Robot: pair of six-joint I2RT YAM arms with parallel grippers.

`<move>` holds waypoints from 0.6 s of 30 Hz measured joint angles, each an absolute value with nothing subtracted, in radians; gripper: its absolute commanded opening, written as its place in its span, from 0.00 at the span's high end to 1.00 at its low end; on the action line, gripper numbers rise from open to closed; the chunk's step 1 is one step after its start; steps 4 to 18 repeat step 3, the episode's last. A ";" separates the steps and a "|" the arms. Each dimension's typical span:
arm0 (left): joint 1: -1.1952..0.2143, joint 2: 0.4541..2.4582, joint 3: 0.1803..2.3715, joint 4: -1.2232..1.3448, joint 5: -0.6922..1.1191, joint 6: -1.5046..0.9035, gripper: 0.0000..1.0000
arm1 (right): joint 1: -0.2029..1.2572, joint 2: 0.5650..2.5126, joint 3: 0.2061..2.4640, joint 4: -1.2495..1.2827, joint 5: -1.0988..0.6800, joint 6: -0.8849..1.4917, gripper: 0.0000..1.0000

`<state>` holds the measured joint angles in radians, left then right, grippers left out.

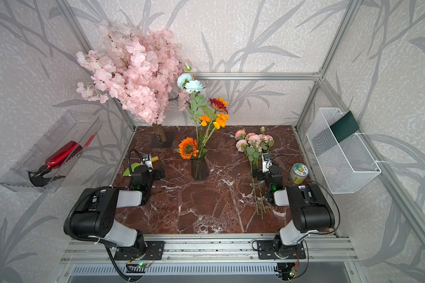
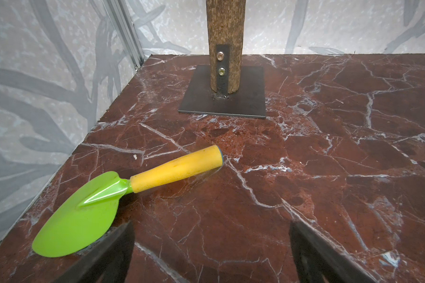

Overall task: Pick out pink flowers from the vase
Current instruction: Reset both arms

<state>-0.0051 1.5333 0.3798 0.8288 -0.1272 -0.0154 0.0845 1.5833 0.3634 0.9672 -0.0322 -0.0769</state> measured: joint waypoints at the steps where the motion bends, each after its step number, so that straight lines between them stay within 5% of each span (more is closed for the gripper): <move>1: -0.005 1.533 0.380 0.828 -0.127 -0.016 0.01 | 0.084 1.583 0.363 0.967 -0.035 -0.078 0.01; 18: -0.005 1.533 0.380 0.827 -0.125 -0.017 0.01 | 0.084 1.583 0.363 0.967 -0.040 -0.080 0.01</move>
